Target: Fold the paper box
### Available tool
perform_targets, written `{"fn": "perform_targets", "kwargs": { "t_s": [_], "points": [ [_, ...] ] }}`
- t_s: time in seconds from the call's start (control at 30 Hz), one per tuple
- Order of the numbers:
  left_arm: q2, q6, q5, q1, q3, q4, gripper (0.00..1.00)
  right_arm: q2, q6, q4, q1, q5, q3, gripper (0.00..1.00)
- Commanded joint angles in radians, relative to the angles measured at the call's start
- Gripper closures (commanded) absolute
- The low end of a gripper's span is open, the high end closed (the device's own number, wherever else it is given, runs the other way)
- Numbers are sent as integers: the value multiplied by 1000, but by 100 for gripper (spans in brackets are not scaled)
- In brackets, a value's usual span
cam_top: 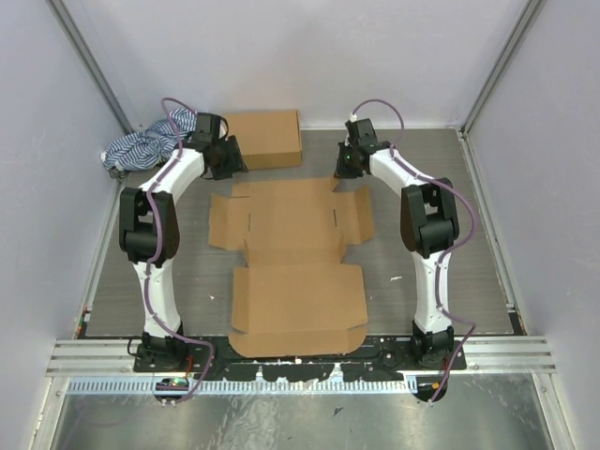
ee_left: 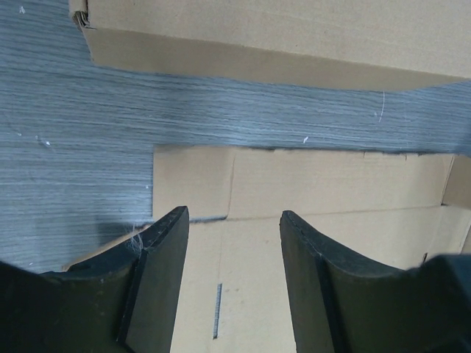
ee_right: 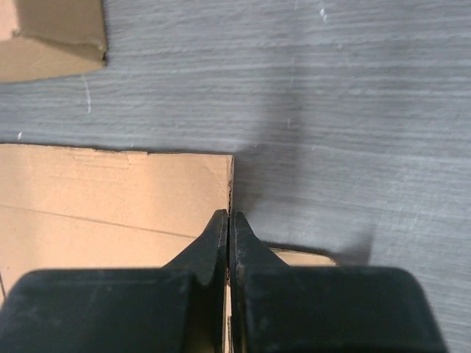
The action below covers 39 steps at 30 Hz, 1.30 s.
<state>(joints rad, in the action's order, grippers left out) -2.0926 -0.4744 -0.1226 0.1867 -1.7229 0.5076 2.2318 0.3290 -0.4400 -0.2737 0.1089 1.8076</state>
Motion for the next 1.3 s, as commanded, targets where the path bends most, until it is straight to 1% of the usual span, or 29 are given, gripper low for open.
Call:
{"fn": "perform_targets", "kwargs": {
  "t_s": [0.0, 0.1, 0.2, 0.3, 0.5, 0.63, 0.77, 0.97, 1.07, 1.27],
  "points": [
    [56, 13, -15, -6, 28, -7, 41, -133, -32, 67, 0, 61, -105, 99],
    [91, 9, -17, -8, 62, -26, 40, -217, -40, 162, -1, 91, -218, 99],
    [121, 2, -23, -7, 104, -60, 40, -324, -48, 308, 0, 118, -373, 99],
    [138, 3, -27, -9, 131, -67, 40, -405, -67, 388, -1, 133, -491, 99],
    [178, 6, -37, -11, 206, -111, 40, -550, -80, 540, 0, 144, -636, 99],
    [204, 4, -50, -13, 245, -152, 41, -594, -89, 576, -1, 152, -650, 99],
    [243, 3, -54, -14, 292, -210, 41, -604, -97, 561, 0, 155, -637, 99],
    [284, 10, -76, -19, 337, -240, 41, -610, -95, 538, 0, 147, -628, 99],
    [307, 3, -89, -28, 376, -298, 41, -609, -94, 530, 0, 142, -625, 99],
    [289, 13, -234, -69, 392, -339, 46, -607, -93, 519, 0, 133, -613, 99]
  ]
}}
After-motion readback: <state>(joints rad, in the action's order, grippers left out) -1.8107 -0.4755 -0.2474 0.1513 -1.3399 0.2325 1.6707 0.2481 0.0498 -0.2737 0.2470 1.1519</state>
